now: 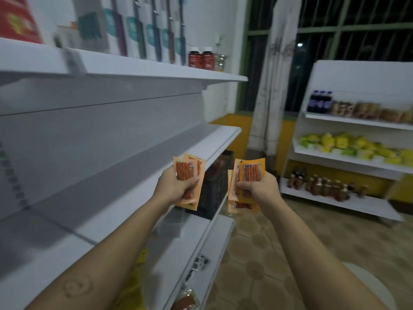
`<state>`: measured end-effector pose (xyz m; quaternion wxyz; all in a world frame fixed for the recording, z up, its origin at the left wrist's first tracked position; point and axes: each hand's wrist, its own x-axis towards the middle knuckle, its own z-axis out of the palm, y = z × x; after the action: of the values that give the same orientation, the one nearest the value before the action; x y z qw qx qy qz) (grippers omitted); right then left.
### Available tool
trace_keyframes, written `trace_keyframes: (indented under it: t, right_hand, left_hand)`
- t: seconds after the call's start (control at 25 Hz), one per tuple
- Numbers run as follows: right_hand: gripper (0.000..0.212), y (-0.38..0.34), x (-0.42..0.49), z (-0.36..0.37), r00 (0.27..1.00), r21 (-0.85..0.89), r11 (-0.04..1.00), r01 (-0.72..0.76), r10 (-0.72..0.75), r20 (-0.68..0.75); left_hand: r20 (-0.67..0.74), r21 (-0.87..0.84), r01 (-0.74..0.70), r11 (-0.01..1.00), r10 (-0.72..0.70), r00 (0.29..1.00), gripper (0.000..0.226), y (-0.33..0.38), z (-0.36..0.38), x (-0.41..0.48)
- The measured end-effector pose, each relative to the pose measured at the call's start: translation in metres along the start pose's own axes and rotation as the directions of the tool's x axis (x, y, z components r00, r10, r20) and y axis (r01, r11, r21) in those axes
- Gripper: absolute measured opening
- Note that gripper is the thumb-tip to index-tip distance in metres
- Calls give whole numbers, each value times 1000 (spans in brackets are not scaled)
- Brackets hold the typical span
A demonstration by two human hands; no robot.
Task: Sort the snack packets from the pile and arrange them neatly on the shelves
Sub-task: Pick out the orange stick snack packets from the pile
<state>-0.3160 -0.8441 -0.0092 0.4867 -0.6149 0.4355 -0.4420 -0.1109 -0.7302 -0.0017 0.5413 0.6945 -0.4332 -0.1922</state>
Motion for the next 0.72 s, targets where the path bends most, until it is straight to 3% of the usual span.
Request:
trace_keyframes:
  t: [0.12, 0.28, 0.52, 0.72]
  right_hand:
    - [21, 7, 30, -43, 994, -18, 1000, -10, 8, -112]
    - [20, 23, 91, -63, 989, -29, 1000, -8, 4, -148]
    - [23, 59, 226, -54, 993, -30, 999, -40, 36, -115]
    - [22, 79, 309, -50, 994, -19, 998, -67, 65, -88]
  left_hand:
    - [65, -16, -32, 999, 33, 997, 32, 6, 47, 29]
    - [114, -21, -43, 999, 45, 992, 39, 5, 96, 80]
    - [107, -34, -31, 999, 34, 994, 41, -8, 159, 201]
    - [120, -34, 10, 999, -6, 993, 31, -14, 214, 281]
